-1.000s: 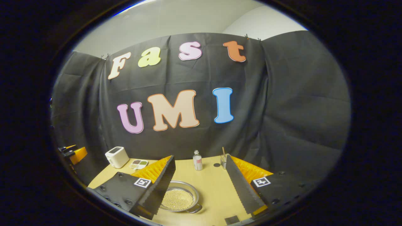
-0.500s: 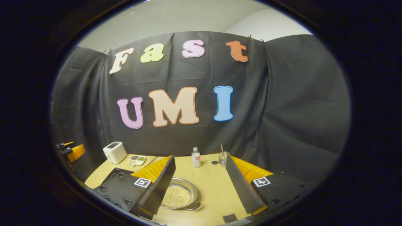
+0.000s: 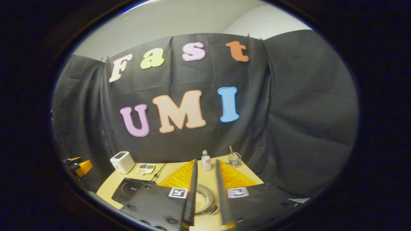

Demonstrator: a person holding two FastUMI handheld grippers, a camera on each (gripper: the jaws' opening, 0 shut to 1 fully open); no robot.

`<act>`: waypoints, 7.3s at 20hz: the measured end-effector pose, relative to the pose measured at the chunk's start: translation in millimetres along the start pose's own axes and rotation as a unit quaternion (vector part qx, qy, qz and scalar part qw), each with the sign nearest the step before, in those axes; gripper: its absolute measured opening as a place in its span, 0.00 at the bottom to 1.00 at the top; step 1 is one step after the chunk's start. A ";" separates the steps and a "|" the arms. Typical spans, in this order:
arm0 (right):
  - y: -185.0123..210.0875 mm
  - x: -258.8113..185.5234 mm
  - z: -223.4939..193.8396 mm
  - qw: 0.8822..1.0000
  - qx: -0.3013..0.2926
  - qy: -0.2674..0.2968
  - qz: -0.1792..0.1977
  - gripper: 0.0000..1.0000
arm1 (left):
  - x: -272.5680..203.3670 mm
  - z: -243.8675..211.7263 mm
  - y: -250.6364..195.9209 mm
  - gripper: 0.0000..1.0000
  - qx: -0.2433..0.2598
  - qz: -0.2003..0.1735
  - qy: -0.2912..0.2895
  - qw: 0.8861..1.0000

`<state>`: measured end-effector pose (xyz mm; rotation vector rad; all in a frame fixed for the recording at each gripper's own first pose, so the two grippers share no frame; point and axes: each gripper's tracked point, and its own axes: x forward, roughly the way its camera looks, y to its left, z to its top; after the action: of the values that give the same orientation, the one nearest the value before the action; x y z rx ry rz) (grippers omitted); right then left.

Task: First push the handle of the pot to place it horizontally, then grasp the pot with both hands and set it on the induction cooktop.

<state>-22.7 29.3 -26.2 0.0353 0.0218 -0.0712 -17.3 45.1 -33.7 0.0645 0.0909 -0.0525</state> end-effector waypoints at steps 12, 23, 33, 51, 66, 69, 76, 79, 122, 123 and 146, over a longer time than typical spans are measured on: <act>9.2 -5.8 -60.6 0.997 0.005 0.070 -0.011 0.00 | 11.2 -22.6 3.5 0.92 -0.003 -0.026 0.031 0.999; 0.1 45.8 -219.5 0.946 0.090 0.309 0.038 0.05 | 59.2 -41.5 -29.5 0.96 -0.003 0.008 0.074 0.997; 8.3 32.2 -336.9 0.816 0.180 0.543 0.086 0.00 | 98.9 -76.5 -57.8 0.96 -0.009 0.039 0.129 0.991; 4.4 37.4 -420.0 0.746 0.173 0.642 0.050 0.02 | 125.0 -102.4 -64.9 0.94 0.005 0.039 0.177 0.984; -31.1 82.2 -411.4 0.767 0.181 0.615 0.004 0.04 | 118.8 -119.5 -63.9 0.96 -0.016 0.043 0.199 0.979; -36.1 93.1 -409.7 0.771 0.187 0.609 -0.001 0.04 | 116.3 -126.6 -64.2 0.95 -0.019 0.046 0.213 0.976; -45.4 123.6 -402.3 0.779 0.180 0.601 0.000 0.03 | 108.7 -149.3 -71.8 0.98 -0.038 0.045 0.249 0.967; -46.0 134.1 -400.7 0.781 0.177 0.599 0.003 0.03 | 102.2 -162.3 -76.8 0.96 -0.041 0.046 0.271 0.960; -56.0 174.5 -351.7 0.772 0.195 0.593 0.119 0.99 | 119.1 -273.5 -151.8 0.97 -0.133 -0.039 0.472 0.871; -54.7 175.0 -355.3 0.769 0.193 0.597 0.121 0.99 | 120.6 -278.3 -152.4 0.96 -0.133 -0.038 0.481 0.866; -21.3 181.8 -403.7 0.734 0.154 0.646 0.143 0.98 | 138.1 -332.6 -162.4 0.93 -0.110 -0.057 0.568 0.813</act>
<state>148.9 9.7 -434.4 0.4218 1.4208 0.2775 81.4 -101.4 -387.1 -0.1541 1.3118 -0.1193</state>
